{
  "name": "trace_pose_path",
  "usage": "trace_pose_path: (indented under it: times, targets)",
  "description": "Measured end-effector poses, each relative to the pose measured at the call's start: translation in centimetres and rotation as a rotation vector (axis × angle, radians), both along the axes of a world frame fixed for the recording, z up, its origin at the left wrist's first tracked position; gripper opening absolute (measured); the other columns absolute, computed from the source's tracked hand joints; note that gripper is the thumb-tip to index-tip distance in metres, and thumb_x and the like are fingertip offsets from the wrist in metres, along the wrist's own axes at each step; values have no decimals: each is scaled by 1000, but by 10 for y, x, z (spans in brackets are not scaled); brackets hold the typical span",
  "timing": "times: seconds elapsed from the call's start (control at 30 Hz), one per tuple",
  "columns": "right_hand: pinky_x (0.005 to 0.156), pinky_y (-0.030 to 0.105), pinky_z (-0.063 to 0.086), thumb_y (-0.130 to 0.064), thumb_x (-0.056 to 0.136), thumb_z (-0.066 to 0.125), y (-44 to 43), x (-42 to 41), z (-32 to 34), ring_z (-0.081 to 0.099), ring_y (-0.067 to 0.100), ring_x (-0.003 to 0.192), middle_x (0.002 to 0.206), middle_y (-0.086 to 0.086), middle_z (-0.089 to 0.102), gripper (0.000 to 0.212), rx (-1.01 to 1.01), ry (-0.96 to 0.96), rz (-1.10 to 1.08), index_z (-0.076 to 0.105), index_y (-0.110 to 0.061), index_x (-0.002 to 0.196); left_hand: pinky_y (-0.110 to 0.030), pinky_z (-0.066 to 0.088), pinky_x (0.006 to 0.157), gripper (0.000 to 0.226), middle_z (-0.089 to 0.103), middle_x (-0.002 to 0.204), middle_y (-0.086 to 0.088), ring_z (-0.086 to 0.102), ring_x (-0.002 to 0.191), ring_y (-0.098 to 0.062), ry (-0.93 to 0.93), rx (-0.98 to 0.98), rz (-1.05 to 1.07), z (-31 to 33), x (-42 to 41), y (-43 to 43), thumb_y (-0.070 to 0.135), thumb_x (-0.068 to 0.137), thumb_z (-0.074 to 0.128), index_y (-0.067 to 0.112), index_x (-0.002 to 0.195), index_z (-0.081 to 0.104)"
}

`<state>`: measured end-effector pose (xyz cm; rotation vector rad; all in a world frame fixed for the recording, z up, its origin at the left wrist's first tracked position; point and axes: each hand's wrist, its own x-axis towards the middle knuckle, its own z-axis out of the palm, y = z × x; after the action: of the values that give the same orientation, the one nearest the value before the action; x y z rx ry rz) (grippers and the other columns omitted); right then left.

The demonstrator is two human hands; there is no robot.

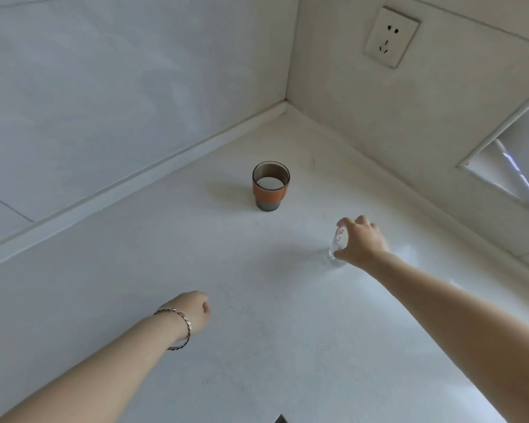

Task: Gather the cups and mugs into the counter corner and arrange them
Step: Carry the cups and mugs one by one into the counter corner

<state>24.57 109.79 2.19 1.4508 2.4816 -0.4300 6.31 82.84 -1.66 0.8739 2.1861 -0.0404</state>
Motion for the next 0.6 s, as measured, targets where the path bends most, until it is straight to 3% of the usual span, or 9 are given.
trace_pose_path:
  times: [0.17, 0.33, 0.47, 0.6]
  targets:
    - [92, 36, 46, -31, 75, 72, -70, -53, 10, 43, 29, 122, 132, 7, 43, 69, -74, 60, 262, 41, -25, 137, -27, 46, 93, 30, 53, 98, 4, 50, 91, -17, 3, 22, 130, 5, -16, -53, 16, 91, 41, 29, 64, 40]
    - [92, 33, 45, -34, 75, 70, -170, -110, 19, 44, 25, 122, 132, 3, 43, 71, -131, 71, 523, 37, -27, 138, -29, 45, 94, 16, 60, 111, -2, 53, 96, -17, 6, 20, 283, 13, -27, -147, 15, 92, 38, 23, 82, 48]
    - [90, 30, 44, -34, 75, 69, -263, -147, 27, 44, 22, 121, 132, 0, 43, 70, -166, 66, 709, 37, -30, 138, -24, 41, 85, 16, 62, 120, -5, 53, 97, -19, 22, 25, 421, 19, -32, -241, 14, 93, 37, 20, 90, 52]
    - [92, 30, 43, -34, 75, 69, -366, -173, 32, 44, 22, 123, 134, 0, 43, 71, -166, 76, 860, 36, -30, 139, -22, 37, 80, 18, 59, 114, -3, 47, 93, -16, 18, 53, 555, 22, -32, -344, 13, 93, 36, 18, 94, 53]
